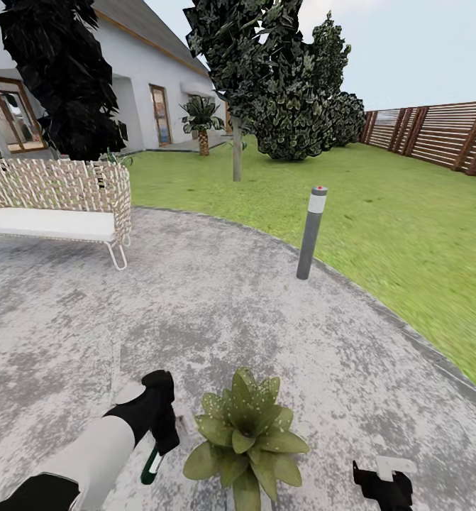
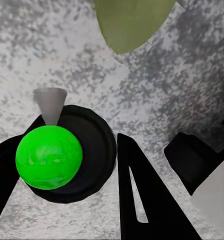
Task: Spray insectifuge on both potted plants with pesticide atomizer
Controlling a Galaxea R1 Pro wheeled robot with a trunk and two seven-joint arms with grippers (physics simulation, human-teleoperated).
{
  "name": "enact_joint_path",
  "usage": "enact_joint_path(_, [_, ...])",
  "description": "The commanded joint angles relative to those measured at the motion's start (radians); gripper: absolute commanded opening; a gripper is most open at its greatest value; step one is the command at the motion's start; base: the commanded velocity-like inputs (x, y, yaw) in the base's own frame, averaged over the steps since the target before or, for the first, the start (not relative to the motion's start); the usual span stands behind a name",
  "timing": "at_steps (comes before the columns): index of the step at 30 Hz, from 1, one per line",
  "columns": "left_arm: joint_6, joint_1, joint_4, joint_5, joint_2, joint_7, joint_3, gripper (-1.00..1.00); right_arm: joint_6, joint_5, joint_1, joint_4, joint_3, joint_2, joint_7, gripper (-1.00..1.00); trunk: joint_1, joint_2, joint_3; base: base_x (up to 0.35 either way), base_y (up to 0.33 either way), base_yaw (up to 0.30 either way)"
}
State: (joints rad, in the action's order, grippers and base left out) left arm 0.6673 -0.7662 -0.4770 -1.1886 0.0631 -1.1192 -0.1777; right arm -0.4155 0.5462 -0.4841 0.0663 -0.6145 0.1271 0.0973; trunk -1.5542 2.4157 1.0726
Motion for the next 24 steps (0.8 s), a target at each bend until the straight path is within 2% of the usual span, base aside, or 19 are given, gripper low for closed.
enact_joint_path(1, [0.007,-0.001,-0.014,-0.007,0.022,-0.010,-0.001,-1.00,-0.003,0.011,-0.001,-0.002,-0.005,0.000,0.006,1.00,0.000,0.000,0.001,0.000,0.000,0.000])
enact_joint_path(2, [0.007,-0.002,-0.020,-0.007,0.033,-0.022,-0.001,-1.00,-0.003,0.011,-0.001,-0.002,-0.005,0.000,0.006,1.00,0.000,0.000,0.001,0.000,0.000,0.000])
enact_joint_path(3, [0.006,-0.007,-0.027,-0.009,0.045,-0.064,-0.002,-1.00,-0.003,0.011,-0.001,-0.002,-0.005,0.000,0.006,1.00,0.000,0.000,0.001,0.000,0.000,0.000])
enact_joint_path(4, [-0.001,-0.013,-0.040,-0.014,0.050,-0.159,-0.005,-1.00,-0.003,0.011,-0.001,-0.002,-0.005,0.000,0.006,1.00,0.000,0.000,0.001,0.000,0.000,0.000])
enact_joint_path(6, [-0.006,-0.020,-0.083,-0.021,0.049,-0.289,-0.008,-1.00,-0.003,0.011,-0.001,-0.002,-0.005,0.000,0.006,1.00,0.000,0.000,0.001,0.000,0.000,0.000])
enact_joint_path(8, [-0.008,-0.028,-0.144,-0.040,0.048,-0.339,-0.016,-1.00,-0.003,0.011,-0.001,-0.002,-0.005,0.000,0.006,1.00,0.000,0.000,0.001,0.000,0.000,0.000])
enact_joint_path(10, [-0.008,-0.036,-0.194,-0.109,0.055,-0.420,-0.037,-1.00,-0.003,0.011,-0.001,-0.002,-0.005,0.000,0.006,1.00,0.000,0.000,0.001,0.000,0.000,0.000])
enact_joint_path(11, [-0.008,-0.046,-0.200,-0.131,0.060,-0.452,-0.042,-1.00,-0.003,0.011,-0.001,-0.002,-0.005,0.000,0.006,1.00,0.000,0.000,0.001,0.000,0.000,0.000])
enact_joint_path(14, [-0.008,-0.080,-0.206,-0.159,0.080,-0.452,-0.056,-1.00,-0.003,0.011,-0.001,-0.002,-0.005,0.000,0.006,1.00,0.000,0.000,0.001,0.000,0.000,0.000])
enact_joint_path(16, [-0.007,-0.088,-0.207,-0.163,0.090,-0.452,-0.096,-1.00,-0.003,0.011,-0.001,-0.002,-0.005,0.000,0.006,1.00,0.000,0.000,0.001,0.000,0.000,0.000])
enact_joint_path(19, [-0.008,-0.079,-0.205,-0.163,0.089,-0.452,-0.166,-1.00,-0.003,0.011,-0.001,-0.002,-0.005,0.000,0.006,1.00,0.000,0.000,0.001,0.000,0.000,0.000])
enact_joint_path(21, [-0.010,-0.075,-0.204,-0.165,0.084,-0.452,-0.183,-1.00,-0.003,0.011,-0.001,-0.002,-0.005,0.000,0.006,1.00,0.000,0.000,0.001,0.000,0.000,0.000])
enact_joint_path(24, [0.004,-0.095,-0.204,-0.162,0.085,-0.452,-0.181,-1.00,-0.003,0.011,-0.001,-0.002,-0.005,0.000,0.006,1.00,0.000,0.000,0.001,0.000,0.000,0.000])
